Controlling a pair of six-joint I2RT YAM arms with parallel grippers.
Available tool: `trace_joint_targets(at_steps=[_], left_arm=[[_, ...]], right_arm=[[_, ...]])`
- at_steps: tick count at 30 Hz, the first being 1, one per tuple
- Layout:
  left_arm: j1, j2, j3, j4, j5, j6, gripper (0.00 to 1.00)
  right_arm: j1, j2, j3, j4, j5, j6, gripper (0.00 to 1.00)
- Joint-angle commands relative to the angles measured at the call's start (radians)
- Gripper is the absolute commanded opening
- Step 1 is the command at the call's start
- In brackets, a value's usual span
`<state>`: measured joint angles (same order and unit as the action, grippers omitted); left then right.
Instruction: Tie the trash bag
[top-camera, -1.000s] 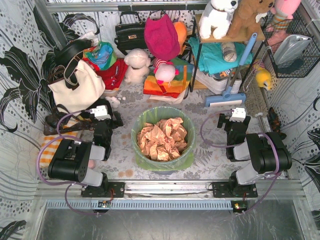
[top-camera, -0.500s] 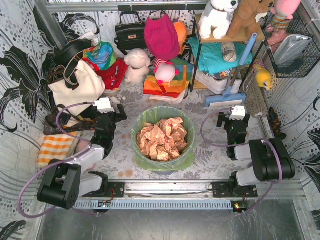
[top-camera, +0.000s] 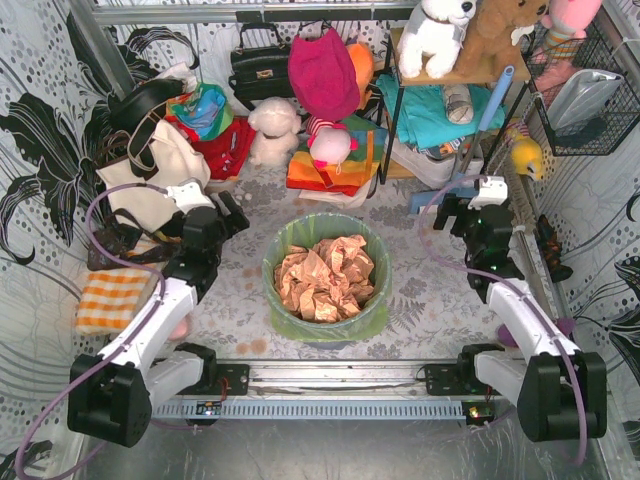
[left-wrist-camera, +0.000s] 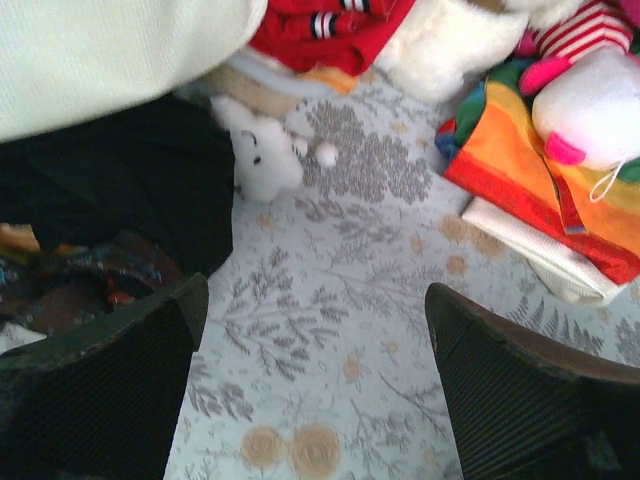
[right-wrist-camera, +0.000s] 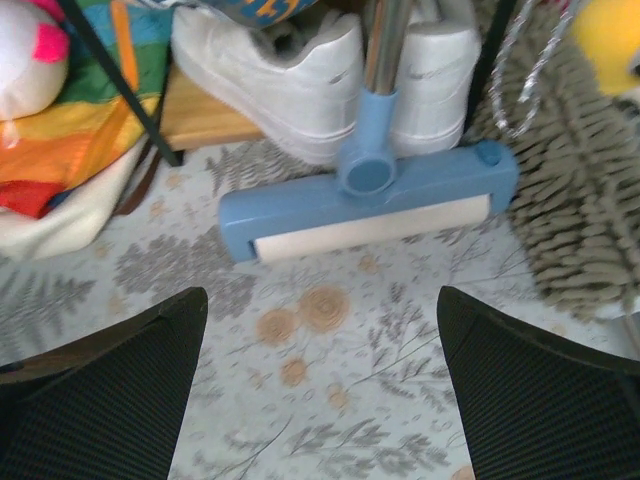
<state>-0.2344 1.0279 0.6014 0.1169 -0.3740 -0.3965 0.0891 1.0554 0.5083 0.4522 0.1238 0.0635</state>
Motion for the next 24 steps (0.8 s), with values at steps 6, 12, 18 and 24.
trace_joint_targets(at_steps=[6,12,18,24], left_arm=[[-0.001,-0.024,0.111,-0.39,0.209,-0.198,0.98],[-0.001,-0.021,0.121,-0.467,0.403,-0.24,0.99],[0.0,-0.066,0.059,-0.518,0.594,-0.302,0.99],[-0.02,-0.166,0.011,-0.572,0.662,-0.343,0.97]], right_arm=[[-0.009,-0.091,0.216,-0.61,-0.279,0.277,0.99],[-0.009,-0.149,0.258,-0.79,-0.365,0.317,0.99],[-0.009,-0.195,0.283,-0.961,-0.503,0.387,0.9],[-0.009,-0.24,0.219,-1.022,-0.646,0.458,0.83]])
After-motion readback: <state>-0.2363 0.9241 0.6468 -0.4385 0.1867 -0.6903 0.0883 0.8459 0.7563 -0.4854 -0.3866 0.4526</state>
